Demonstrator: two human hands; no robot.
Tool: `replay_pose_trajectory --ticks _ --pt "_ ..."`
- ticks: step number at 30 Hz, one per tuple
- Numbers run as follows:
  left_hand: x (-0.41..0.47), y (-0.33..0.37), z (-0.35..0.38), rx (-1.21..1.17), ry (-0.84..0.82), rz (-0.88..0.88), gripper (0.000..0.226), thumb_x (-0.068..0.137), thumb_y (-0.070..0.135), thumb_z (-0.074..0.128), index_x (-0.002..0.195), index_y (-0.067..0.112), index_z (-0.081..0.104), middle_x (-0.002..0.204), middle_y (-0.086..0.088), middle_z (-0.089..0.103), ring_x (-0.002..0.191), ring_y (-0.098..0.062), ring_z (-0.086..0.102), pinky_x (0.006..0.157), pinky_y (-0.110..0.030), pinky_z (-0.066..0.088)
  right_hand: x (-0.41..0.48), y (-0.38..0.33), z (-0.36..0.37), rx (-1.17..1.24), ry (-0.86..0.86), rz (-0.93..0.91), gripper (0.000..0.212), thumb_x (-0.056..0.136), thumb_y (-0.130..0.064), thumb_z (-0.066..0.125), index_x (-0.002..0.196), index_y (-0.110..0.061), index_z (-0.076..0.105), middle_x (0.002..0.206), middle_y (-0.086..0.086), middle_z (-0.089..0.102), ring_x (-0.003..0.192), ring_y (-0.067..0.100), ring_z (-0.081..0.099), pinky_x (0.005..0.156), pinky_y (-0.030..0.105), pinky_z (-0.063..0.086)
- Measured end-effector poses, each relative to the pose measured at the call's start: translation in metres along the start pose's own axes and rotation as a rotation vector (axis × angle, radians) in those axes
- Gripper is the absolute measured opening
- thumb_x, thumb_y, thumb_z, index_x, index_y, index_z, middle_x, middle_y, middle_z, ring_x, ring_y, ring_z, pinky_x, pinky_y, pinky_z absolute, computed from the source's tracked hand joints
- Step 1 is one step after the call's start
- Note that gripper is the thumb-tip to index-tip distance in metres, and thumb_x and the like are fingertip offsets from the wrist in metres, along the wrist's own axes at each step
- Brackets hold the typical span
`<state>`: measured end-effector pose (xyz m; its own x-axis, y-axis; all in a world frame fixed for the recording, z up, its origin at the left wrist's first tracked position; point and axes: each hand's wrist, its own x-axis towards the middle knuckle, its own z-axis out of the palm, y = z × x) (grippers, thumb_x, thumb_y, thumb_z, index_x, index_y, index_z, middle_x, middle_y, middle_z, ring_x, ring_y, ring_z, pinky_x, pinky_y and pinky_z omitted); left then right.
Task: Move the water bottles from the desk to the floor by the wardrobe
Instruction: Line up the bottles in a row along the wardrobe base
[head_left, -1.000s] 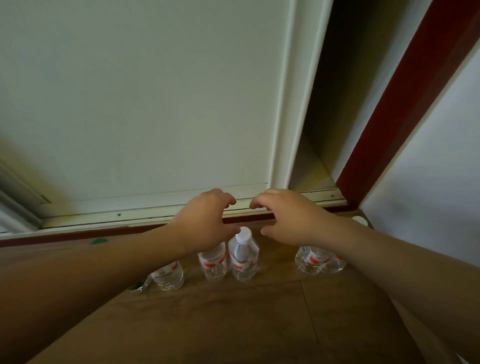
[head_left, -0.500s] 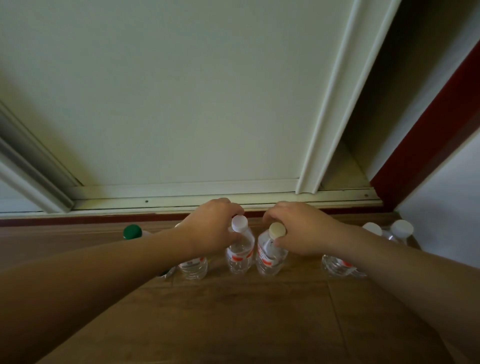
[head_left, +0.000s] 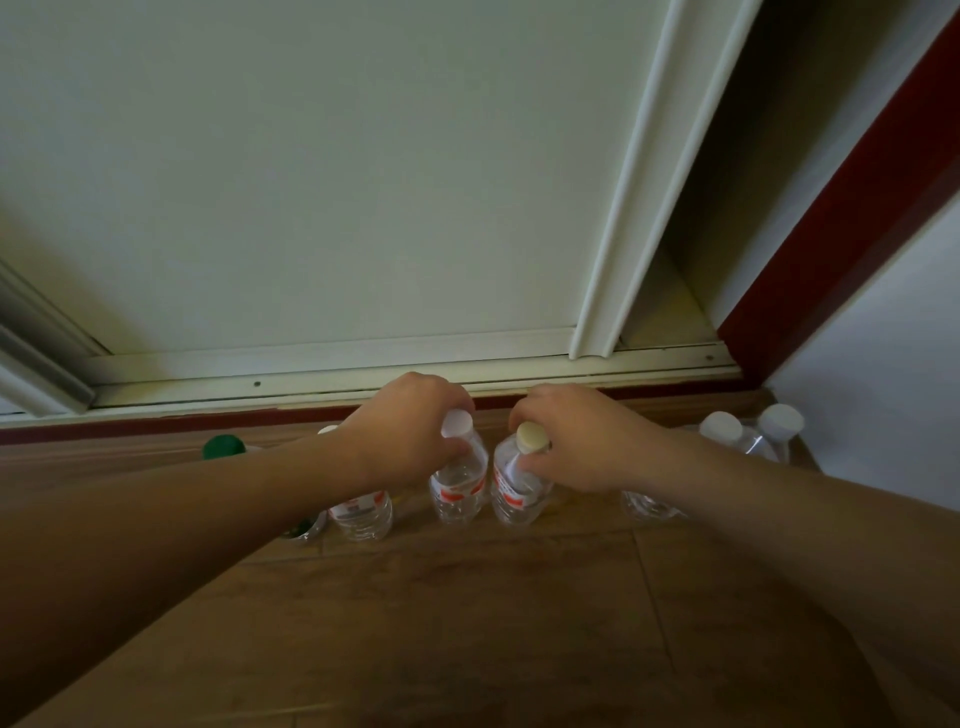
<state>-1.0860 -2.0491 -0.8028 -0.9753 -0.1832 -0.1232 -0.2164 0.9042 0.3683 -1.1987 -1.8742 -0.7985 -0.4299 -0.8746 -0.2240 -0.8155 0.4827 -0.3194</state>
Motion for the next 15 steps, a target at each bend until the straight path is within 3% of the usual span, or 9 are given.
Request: replay_pose_trajectory --ticks 7,15 --pt "-0.003 0.006 0.000 -0.014 0.000 0.016 0.025 0.083 0.031 0.075 0.107 0.031 0.068 0.098 0.013 0.065 0.087 -0.007 0.058 0.078 -0.027 0.051 -0.005 0.003 -0.012 0.032 0.031 0.045 0.029 0.081 -0.035 0.069 0.109 -0.026 0.066 0.104 -0.009 0.059 0.095 0.012 0.055 0.082 0.034 0.051" --pt "0.006 0.024 -0.004 -0.016 0.049 0.069 0.026 0.082 0.029 0.075 0.107 0.028 0.069 0.099 0.011 0.067 0.087 -0.008 0.059 0.077 -0.027 0.052 -0.021 0.011 -0.022 0.003 0.014 0.050 0.034 0.080 -0.023 0.070 0.114 -0.027 0.065 0.110 -0.009 0.060 0.100 0.013 0.055 0.085 0.034 0.051"
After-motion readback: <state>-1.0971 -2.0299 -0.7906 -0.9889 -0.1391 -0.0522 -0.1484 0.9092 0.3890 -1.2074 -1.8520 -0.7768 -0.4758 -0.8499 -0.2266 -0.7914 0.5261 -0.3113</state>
